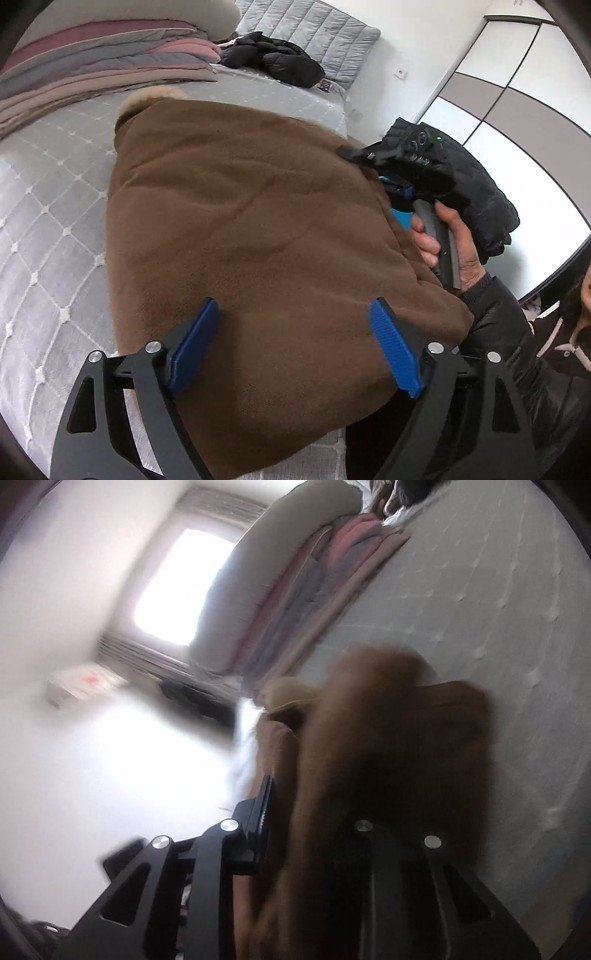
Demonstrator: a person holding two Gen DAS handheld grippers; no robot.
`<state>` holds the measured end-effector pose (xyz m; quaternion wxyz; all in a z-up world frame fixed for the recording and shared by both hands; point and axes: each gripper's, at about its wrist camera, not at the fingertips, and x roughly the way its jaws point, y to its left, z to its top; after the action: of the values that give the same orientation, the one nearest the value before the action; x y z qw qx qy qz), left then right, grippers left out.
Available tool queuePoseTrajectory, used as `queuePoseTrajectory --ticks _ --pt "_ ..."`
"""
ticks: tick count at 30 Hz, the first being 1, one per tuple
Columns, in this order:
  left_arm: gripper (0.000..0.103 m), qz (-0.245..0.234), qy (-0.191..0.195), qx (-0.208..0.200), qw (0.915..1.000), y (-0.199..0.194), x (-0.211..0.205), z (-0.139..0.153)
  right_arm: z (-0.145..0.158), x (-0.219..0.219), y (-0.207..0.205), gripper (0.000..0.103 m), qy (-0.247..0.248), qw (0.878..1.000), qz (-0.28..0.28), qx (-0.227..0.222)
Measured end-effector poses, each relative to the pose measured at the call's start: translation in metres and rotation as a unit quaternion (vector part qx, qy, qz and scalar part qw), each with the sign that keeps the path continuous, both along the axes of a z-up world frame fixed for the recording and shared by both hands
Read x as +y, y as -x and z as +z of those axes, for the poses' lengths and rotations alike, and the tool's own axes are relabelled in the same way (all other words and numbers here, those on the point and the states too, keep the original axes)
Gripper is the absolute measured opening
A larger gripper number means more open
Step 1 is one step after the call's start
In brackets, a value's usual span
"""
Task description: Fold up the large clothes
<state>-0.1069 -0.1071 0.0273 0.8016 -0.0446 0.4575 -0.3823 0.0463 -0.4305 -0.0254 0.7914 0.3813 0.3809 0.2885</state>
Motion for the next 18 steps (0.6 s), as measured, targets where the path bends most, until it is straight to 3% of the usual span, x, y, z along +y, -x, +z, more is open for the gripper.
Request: queuePoseTrajectory --ticks 3,5,7,8,10,12,13,14,15,16,17,18 --pt "0.082 -0.001 -0.008 -0.004 1.0 0.002 -0.007 -0.002 -0.017 -0.013 0.004 0.026 0.094 0.993 -0.054 0.049" --pt "0.085 -0.002 -0.018 -0.014 0.9997 0.006 -0.011 -0.001 -0.006 -0.017 0.011 0.028 0.103 0.989 -0.099 0.027" --pt "0.086 -0.004 -0.024 -0.02 0.9995 0.008 -0.013 -0.002 0.025 -0.008 0.025 0.043 0.099 0.989 -0.109 -0.033" --pt "0.086 -0.003 -0.023 -0.02 0.9995 0.008 -0.014 -0.002 0.042 0.008 0.028 0.046 0.089 0.991 -0.073 -0.07" --pt "0.086 0.002 -0.021 -0.018 0.9996 0.008 -0.014 -0.001 0.06 0.047 0.027 0.057 0.078 0.992 0.02 -0.093" --pt "0.086 0.007 -0.018 -0.014 0.9997 0.008 -0.013 0.002 0.053 0.091 0.015 0.058 0.111 0.987 0.109 -0.043" --pt "0.086 0.008 -0.013 -0.011 0.9998 0.009 -0.012 0.004 0.04 0.103 0.012 0.058 0.147 0.982 0.117 -0.014" --pt "0.086 0.006 -0.001 -0.009 0.9999 0.011 -0.009 0.01 0.014 0.113 0.009 0.04 0.204 0.971 0.12 0.028" --pt "0.086 0.006 0.006 -0.01 0.9999 0.012 -0.005 0.013 -0.013 0.112 0.009 0.007 0.23 0.964 0.119 0.053" --pt "0.086 0.008 0.012 -0.014 0.9998 0.015 0.0 0.018 -0.031 0.101 0.011 0.004 0.197 0.972 0.106 0.067" --pt "0.086 0.011 0.012 -0.017 0.9997 0.017 0.005 0.021 -0.045 0.083 0.013 0.0 0.132 0.983 0.091 0.086" --pt "0.086 0.016 0.011 -0.021 0.9996 0.018 0.011 0.024 -0.045 0.074 0.019 0.0 0.112 0.986 0.081 0.091"
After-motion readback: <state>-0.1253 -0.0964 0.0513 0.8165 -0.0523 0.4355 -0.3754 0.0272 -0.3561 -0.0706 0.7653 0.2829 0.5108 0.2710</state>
